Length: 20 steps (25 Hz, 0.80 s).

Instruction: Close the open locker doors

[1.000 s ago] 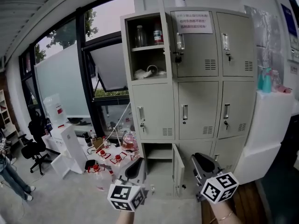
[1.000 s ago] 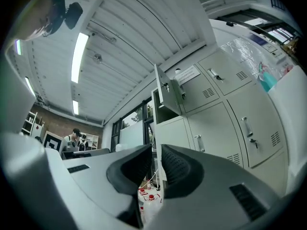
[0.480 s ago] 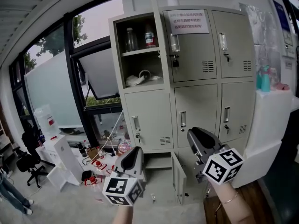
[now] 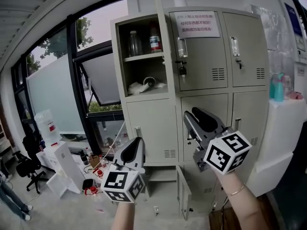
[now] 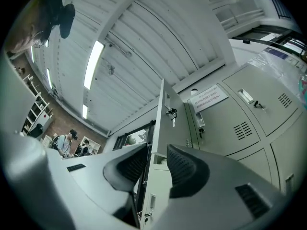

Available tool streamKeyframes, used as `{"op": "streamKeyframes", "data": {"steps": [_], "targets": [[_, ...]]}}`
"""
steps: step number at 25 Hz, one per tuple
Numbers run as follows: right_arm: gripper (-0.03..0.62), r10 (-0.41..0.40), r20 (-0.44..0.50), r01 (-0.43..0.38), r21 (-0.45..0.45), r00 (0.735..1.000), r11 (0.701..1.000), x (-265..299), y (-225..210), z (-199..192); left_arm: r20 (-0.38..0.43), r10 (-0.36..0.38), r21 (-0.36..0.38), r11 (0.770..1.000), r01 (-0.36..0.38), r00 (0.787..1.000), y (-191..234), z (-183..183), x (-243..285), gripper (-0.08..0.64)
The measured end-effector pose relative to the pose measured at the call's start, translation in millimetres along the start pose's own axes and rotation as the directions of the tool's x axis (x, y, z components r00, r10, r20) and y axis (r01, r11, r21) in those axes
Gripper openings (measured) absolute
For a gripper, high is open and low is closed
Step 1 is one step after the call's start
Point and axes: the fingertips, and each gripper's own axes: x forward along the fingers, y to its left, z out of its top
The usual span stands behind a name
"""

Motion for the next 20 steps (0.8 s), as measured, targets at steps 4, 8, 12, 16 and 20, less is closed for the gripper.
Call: {"op": "streamKeyframes", "data": {"steps": [4, 8, 12, 16, 20], "targets": [[0.121, 0.028, 0.002, -0.028, -0.006, 1.0, 1.0, 24, -6, -3, 0.009, 0.002, 0.013, 1.0, -0.002, 1.0, 5, 0, 20, 0.023], [0.127, 0.045, 0.003, -0.045, -0.016, 0.999, 0.999, 41, -14, -5, 0.01, -0.001, 0.021, 1.0, 0.001, 1.0, 8, -4, 34, 0.023], [0.143, 0.053, 0.004, -0.053, -0.033, 0.999, 0.998, 54, -17, 0, 0.015, -0.002, 0.026, 1.0, 0.002, 1.0, 11, -3, 46, 0.023], [0.144, 0.061, 0.013, -0.06, -0.051, 0.998, 0.997, 63, -18, 1, 0.022, -0.004, 0.039, 0.999, 0.003, 1.0, 10, 0, 53, 0.023], [0.141, 0.082, 0.005, -0.082, -0.054, 0.997, 0.995, 70, -13, -2, 0.028, 0.004, 0.048, 0.999, -0.005, 1.0, 10, 4, 58, 0.023]]}}
